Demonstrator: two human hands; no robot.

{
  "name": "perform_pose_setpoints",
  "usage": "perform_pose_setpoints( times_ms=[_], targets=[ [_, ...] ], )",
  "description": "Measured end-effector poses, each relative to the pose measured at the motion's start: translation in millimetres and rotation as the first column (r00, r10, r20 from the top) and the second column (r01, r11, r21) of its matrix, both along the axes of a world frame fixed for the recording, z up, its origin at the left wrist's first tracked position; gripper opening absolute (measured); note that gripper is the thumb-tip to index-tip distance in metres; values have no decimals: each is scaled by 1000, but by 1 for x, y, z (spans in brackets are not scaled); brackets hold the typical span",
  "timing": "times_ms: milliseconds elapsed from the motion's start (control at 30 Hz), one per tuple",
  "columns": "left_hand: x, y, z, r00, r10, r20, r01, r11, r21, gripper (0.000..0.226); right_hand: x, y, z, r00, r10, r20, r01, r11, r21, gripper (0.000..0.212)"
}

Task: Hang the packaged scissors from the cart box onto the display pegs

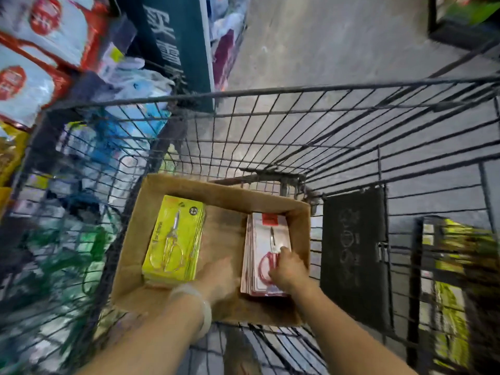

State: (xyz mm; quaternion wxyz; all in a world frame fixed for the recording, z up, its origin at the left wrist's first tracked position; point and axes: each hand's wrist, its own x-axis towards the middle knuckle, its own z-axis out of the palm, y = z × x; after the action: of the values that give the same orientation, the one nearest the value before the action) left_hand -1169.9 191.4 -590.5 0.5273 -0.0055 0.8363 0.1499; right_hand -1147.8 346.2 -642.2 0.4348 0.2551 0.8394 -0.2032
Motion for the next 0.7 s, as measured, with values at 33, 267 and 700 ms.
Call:
perform_pose_setpoints(
  times_ms=[33,267,700],
  targets=[
    [1,5,-6,999,34,0,-34,999,5,44,1,0,-6,1000,-14,8,14,1000,-11,61],
    [-14,43,-35,917,376,133,-395,904,165,28,14,4,-25,990,-73,-122,65,995,-71,46],
    [-13,-10,-35,743,649,160,-656,755,-15,39,4,-6,-26,986,-152,-71,155,987,41,54]
  ],
)
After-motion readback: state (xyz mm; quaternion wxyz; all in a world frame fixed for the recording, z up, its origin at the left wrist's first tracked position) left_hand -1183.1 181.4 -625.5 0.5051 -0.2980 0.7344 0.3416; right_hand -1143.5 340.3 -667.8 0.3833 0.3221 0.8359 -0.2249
